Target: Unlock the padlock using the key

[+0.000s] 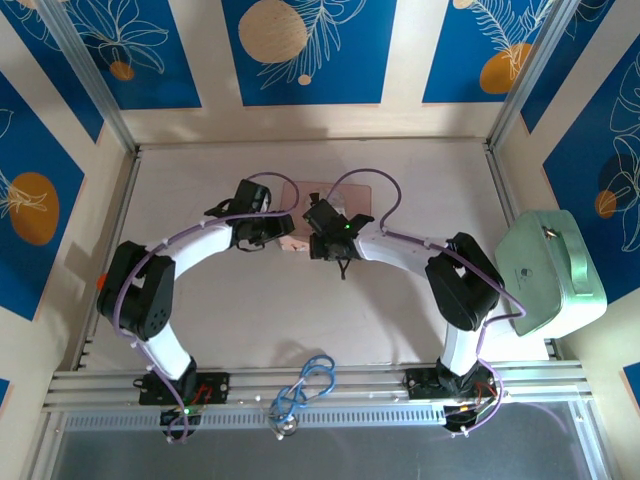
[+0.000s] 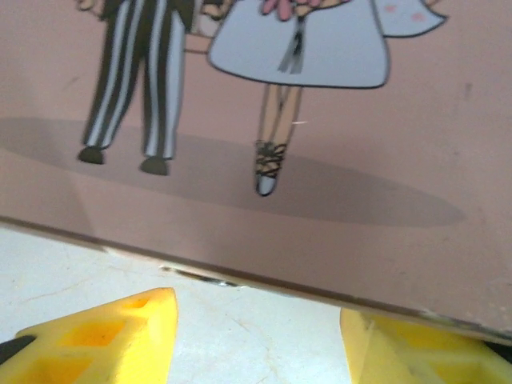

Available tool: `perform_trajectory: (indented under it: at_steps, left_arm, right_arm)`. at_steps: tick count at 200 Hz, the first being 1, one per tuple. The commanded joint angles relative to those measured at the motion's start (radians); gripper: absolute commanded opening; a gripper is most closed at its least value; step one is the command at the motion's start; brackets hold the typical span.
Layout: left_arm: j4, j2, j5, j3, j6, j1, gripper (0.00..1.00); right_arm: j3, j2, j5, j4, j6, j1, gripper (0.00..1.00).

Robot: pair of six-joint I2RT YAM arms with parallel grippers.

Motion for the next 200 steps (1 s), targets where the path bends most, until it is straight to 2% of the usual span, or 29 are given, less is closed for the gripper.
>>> perform_trajectory:
  at_steps: [1,34,90,168,200]
  left_arm:
    - [0.021,-0.02,0.036,-0.058,0.0,0.011,0.52]
    - [0.042,-0.052,0.051,-0.119,-0.017,0.012,0.45]
    - [0.086,-0.086,0.088,-0.173,-0.055,0.006,0.41]
    - [0.094,-0.111,0.094,-0.203,-0.073,-0.007,0.38]
    - [0.095,-0.117,0.092,-0.209,-0.076,-0.007,0.37]
  right_arm:
    - [0.023,0.028,-0.008,0.021,-0.04,0.01,0.57]
    - [0.04,0.061,0.058,-0.002,-0.031,0.021,0.56]
    - [0.039,0.092,0.092,0.0,-0.04,0.033,0.54]
    - [0.056,0.134,0.124,-0.001,-0.069,0.056,0.44]
    - [0.077,0.151,0.154,-0.041,-0.059,0.057,0.33]
